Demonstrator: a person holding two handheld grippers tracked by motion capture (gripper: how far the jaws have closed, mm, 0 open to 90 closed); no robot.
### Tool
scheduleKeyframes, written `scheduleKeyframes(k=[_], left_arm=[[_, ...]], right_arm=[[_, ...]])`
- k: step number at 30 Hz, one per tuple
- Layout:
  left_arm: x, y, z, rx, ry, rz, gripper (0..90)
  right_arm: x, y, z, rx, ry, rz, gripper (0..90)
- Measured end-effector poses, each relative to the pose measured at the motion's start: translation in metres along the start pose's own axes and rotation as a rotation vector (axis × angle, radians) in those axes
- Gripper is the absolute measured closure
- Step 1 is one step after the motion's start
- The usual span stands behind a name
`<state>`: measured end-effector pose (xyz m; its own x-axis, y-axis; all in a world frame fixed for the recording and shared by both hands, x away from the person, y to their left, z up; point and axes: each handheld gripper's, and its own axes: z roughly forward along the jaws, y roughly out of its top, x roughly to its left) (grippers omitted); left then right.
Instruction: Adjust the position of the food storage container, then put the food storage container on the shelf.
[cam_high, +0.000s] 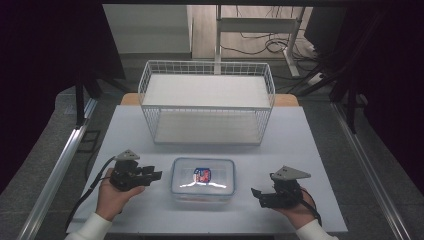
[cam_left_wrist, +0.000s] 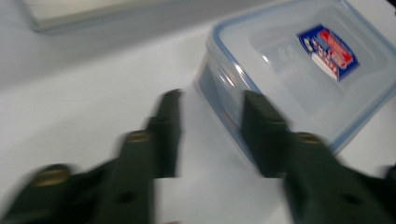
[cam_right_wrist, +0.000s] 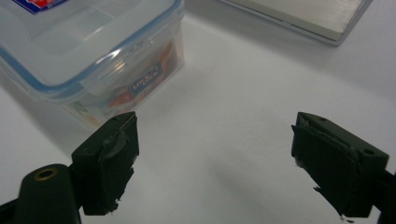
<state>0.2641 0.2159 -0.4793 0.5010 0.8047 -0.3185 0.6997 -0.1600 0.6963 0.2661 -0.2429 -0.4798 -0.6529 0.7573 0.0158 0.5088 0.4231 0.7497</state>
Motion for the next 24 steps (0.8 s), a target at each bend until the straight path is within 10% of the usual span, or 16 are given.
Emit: scheduleKeyframes(k=[5, 24], left_arm=[[-0.004, -0.002, 0.002, -0.025, -0.026, -0.012, 31.7], [-0.004, 0.002, 0.013, -0.025, -0.180, -0.107, 10.8]], right_arm=[[0.001, 0.006, 0.000, -0.056, 0.094, 0.133, 14.6], [0.012, 0.016, 0.012, -0.038, 0.209, 0.168, 13.9]])
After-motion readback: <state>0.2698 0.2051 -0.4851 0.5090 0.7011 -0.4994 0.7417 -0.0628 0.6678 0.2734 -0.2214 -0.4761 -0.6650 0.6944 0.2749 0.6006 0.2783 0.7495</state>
